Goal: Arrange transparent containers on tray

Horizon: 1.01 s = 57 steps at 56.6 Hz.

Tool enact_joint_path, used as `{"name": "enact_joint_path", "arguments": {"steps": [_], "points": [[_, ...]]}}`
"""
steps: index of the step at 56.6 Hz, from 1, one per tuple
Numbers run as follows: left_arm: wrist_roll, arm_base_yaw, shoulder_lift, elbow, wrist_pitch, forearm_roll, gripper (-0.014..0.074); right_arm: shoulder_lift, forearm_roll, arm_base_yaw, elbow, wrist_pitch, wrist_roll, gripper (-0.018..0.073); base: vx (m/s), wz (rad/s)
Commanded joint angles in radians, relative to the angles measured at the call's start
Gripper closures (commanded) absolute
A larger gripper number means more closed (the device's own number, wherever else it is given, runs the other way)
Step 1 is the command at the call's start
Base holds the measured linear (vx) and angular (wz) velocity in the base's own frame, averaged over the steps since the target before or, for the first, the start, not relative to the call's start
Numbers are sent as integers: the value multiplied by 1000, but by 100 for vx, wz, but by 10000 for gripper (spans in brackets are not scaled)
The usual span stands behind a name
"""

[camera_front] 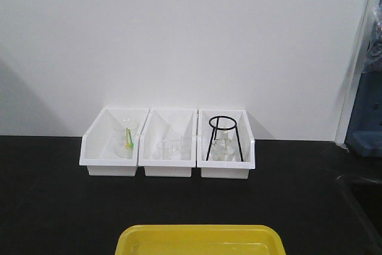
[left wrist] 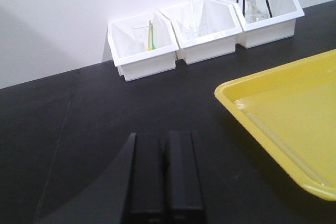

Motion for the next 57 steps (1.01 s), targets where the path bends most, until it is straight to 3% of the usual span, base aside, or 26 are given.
{"name": "enact_joint_path", "arguments": {"steps": [1, 12, 23, 57], "points": [[-13, 4, -23, 29, -91, -5, 603, 4, 0, -3, -28, -86, -9, 571, 0, 0], [-37, 4, -23, 37, -102, 31, 603, 4, 0, -3, -28, -84, -9, 571, 0, 0], [-205, 4, -23, 37, -105, 164, 603, 4, 0, -3, -28, -84, -9, 571, 0, 0], [-212, 4, -23, 35, -104, 160, 603, 4, 0, -3, -28, -84, -9, 571, 0, 0]]}}
